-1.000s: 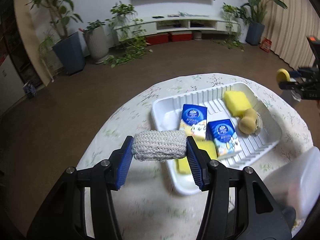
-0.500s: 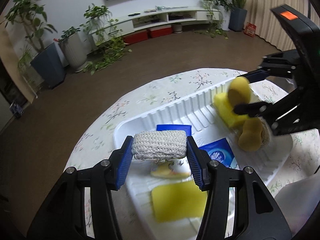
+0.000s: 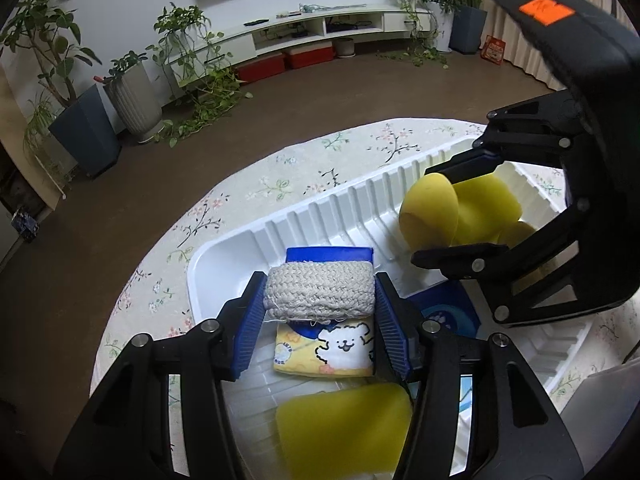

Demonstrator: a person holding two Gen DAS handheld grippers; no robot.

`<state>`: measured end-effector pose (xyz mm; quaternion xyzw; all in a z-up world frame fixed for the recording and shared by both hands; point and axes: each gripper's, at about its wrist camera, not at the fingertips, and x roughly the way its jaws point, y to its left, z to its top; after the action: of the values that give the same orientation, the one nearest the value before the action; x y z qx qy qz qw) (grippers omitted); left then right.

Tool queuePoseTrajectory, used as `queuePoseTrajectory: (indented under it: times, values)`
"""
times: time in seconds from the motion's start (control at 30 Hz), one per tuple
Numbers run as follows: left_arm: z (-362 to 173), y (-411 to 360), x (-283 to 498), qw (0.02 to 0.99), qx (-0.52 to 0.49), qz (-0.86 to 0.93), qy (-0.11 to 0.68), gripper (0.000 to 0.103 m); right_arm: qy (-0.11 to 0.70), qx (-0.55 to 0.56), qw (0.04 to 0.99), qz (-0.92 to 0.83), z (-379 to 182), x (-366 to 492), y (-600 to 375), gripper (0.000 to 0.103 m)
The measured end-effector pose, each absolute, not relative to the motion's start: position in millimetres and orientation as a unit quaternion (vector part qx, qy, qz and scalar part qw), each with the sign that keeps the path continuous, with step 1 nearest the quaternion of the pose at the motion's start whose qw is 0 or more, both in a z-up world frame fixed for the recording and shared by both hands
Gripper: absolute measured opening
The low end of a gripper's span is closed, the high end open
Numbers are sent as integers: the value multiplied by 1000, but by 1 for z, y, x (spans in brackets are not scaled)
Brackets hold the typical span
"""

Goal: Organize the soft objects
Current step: 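Lower both items into the tray and open both tools, then withdraw both open tools from the tray back to the table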

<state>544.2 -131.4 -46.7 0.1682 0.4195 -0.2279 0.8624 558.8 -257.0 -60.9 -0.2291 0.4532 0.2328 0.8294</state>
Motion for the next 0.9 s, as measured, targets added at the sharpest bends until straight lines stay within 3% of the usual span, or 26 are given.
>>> queuePoseTrajectory:
  times: [0.2, 0.4, 0.5, 0.67, 0.9]
  values:
    - [-48, -127, 545, 865, 159, -221, 422, 58, 448, -232, 832, 229, -62, 558, -255, 62]
    - [-48, -125, 544, 864, 153, -223, 424, 82, 445, -224, 838, 223, -60, 556, -258, 80]
    - [-45, -122, 543, 869, 150, -221, 416, 102, 441, -222, 841, 220, -56, 554, -261, 88]
    - [-39, -116, 541, 876, 143, -206, 413, 103, 428, -209, 852, 217, -43, 547, -273, 103]
    - [-17, -100, 534, 894, 122, -179, 393, 103, 422, -184, 867, 188, -28, 539, -300, 103]
